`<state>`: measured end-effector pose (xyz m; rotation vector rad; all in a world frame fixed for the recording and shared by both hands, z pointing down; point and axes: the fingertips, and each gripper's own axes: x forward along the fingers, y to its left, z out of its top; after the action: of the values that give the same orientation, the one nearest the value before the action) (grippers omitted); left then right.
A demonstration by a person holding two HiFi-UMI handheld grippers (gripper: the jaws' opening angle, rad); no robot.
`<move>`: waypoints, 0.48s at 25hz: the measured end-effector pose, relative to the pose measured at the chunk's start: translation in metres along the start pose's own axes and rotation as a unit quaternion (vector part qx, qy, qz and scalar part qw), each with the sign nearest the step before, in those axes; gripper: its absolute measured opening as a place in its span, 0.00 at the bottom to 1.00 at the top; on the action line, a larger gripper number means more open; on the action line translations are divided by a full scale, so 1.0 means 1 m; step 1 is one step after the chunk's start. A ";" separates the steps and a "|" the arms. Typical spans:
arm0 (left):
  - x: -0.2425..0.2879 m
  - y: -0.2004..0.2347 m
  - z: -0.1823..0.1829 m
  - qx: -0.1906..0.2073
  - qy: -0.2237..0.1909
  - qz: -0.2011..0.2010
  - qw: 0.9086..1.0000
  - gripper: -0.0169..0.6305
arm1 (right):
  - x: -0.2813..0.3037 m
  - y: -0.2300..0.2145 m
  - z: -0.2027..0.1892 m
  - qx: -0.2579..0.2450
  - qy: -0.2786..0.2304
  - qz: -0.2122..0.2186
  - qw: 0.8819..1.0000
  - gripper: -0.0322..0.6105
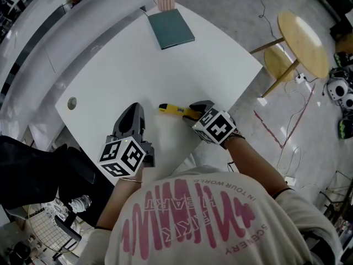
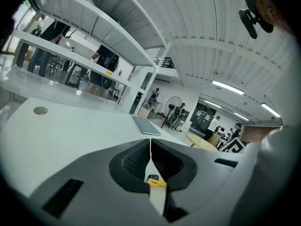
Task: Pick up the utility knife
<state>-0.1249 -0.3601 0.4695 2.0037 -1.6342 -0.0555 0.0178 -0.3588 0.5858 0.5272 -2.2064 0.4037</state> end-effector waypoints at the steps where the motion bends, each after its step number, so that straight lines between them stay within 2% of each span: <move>1: 0.001 0.001 -0.001 -0.001 0.001 0.000 1.000 0.07 | 0.000 0.000 0.000 0.000 0.000 -0.001 1.000 0.34; 12: 0.009 0.001 -0.008 -0.014 0.008 -0.002 1.000 0.07 | 0.001 0.002 -0.001 -0.016 0.019 -0.005 1.000 0.32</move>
<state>-0.1209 -0.3651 0.4798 1.9825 -1.6103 -0.0634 0.0166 -0.3572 0.5868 0.5098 -2.1689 0.3693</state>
